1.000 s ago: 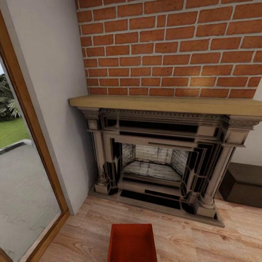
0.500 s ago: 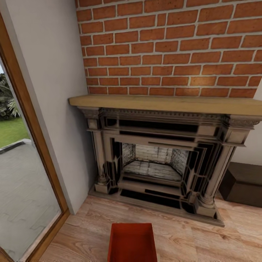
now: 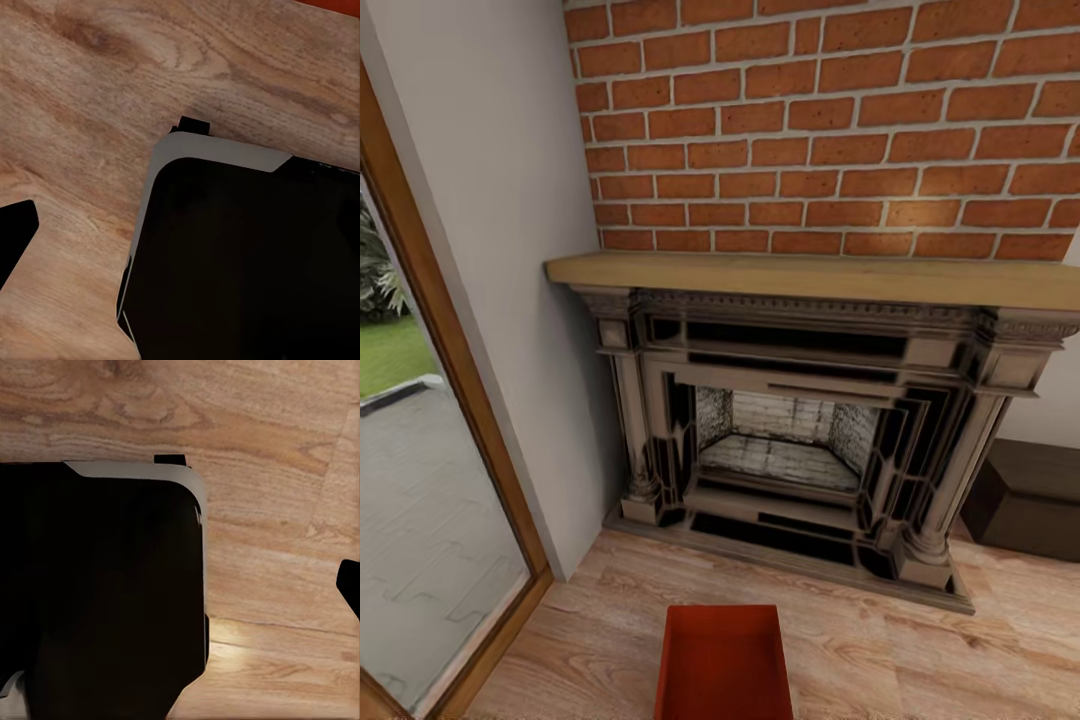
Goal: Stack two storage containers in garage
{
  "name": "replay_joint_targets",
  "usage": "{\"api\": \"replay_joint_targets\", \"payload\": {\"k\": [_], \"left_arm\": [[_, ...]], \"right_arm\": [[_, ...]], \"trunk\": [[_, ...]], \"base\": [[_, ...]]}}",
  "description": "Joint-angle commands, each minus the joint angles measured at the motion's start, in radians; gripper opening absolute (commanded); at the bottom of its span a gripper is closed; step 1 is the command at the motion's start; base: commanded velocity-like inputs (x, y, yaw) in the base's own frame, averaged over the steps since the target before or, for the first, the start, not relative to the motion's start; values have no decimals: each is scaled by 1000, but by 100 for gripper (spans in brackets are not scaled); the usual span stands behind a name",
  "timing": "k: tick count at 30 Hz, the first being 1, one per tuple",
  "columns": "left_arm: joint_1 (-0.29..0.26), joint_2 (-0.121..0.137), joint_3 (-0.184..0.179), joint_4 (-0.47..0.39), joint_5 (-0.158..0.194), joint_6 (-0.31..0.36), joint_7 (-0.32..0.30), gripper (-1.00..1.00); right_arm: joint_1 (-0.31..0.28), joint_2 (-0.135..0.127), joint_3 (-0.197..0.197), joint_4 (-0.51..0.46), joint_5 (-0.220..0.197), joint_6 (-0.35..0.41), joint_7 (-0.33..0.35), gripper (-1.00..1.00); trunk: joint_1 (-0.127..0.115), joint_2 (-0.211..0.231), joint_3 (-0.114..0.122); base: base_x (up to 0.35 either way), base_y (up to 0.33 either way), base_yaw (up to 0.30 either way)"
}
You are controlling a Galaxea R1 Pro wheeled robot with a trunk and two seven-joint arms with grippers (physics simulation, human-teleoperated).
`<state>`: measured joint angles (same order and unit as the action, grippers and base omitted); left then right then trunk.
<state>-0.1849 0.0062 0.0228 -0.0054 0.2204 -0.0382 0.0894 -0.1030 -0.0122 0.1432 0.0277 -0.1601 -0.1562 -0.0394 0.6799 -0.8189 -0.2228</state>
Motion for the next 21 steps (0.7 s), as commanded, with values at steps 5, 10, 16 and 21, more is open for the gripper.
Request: {"api": "replay_joint_targets", "payload": {"k": [5, 10, 16, 21], "left_arm": [[-1, 0, 2, 1, 4, -3, 1, 100], [-1, 0, 2, 1, 4, -3, 1, 100], [-1, 0, 2, 1, 4, -3, 1, 100], [-1, 0, 2, 1, 4, -3, 1, 100]], "right_arm": [[-1, 2, 9, 3, -9, -4, -2, 100], [-1, 3, 9, 3, -9, -3, -2, 100], [-1, 2, 9, 3, -9, -3, -2, 100], [-1, 3, 9, 3, -9, -3, -2, 100]], "trunk": [[0, -1, -10], [0, -1, -18], [0, -1, -27], [0, -1, -35]], "base": [[0, 0, 0], [0, 0, 0], [0, 0, 0], [0, 0, 0]]}}
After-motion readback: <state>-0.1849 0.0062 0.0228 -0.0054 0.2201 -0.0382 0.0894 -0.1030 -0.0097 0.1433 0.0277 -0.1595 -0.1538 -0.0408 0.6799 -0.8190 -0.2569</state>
